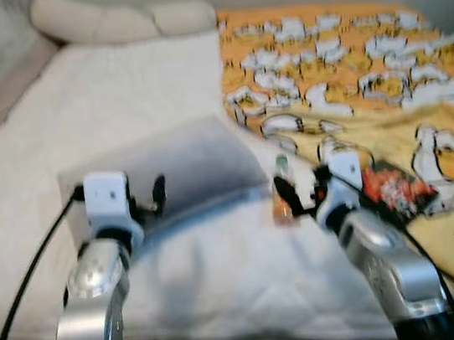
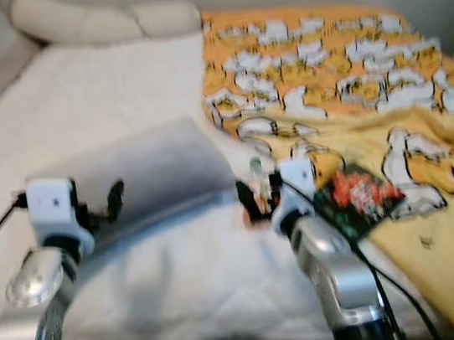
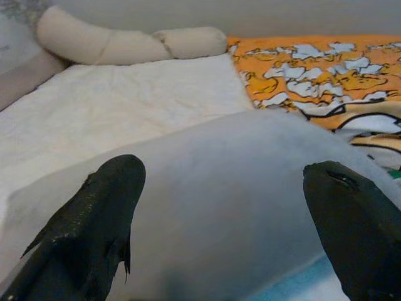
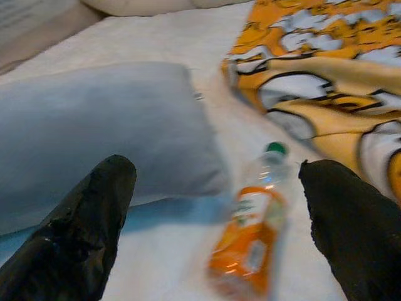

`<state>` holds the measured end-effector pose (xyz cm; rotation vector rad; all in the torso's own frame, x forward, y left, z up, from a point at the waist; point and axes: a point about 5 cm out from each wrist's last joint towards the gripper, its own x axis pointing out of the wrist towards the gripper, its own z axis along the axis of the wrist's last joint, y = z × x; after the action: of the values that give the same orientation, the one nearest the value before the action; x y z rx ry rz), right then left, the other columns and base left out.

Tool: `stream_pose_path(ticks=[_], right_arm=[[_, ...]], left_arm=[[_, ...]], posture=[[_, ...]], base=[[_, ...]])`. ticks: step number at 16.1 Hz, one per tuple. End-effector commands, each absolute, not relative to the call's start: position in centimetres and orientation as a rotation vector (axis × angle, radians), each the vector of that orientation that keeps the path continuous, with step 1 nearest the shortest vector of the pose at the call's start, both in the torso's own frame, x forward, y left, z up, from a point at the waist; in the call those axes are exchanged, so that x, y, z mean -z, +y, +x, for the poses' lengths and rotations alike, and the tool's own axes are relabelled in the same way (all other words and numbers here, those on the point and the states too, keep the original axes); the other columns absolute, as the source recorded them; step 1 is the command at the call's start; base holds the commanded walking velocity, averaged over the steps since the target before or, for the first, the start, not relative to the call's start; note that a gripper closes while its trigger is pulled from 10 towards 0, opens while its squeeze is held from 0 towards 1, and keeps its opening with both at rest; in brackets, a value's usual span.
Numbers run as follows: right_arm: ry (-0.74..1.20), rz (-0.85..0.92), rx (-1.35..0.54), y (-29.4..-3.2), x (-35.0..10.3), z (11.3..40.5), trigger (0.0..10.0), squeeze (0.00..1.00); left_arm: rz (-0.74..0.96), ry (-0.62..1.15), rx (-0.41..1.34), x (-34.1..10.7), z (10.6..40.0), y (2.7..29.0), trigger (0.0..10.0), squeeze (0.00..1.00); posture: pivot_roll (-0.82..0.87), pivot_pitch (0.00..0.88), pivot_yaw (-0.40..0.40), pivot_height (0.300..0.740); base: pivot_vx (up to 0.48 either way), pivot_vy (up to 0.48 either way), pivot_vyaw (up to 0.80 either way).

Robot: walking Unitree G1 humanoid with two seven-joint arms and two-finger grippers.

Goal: Clean up the room

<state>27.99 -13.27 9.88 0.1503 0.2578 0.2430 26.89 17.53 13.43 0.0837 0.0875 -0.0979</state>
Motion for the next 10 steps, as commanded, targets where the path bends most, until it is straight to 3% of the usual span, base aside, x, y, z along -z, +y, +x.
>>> stream_pose_path(ticks=[1,4,9,10], right_arm=[[0.278,0.141,-0.184,-14.7,-9.8,28.1,10.0,0.0],[0.386,0.14,-0.161,-15.0,-9.6,28.4,10.0,0.0],[0.479,0.138,-0.209,-15.0,-9.5,30.0,10.0,0.0],[0.507,0.14,-0.219,-14.8,-9.4,30.5,10.0,0.1]], left_arm=[[0.081,0.081,0.144,-13.7,27.0,16.5,10.0,0.4],[0.102,0.095,0.208,-13.7,26.9,16.1,10.0,0.32],[0.171,0.18,0.368,-13.4,26.3,15.7,10.0,0.27],[0.182,0.194,0.393,-13.4,26.3,15.7,10.0,0.27]], posture=[[0.09,0.0,-0.014,0.74],[0.09,0.0,-0.006,0.74],[0.1,0.0,0.002,0.74],[0.1,0.0,0.003,0.74]], base=[[0.36,0.0,0.0],[0.0,0.0,0.0],[0.0,0.0,0.0],[0.0,0.0,0.0]])
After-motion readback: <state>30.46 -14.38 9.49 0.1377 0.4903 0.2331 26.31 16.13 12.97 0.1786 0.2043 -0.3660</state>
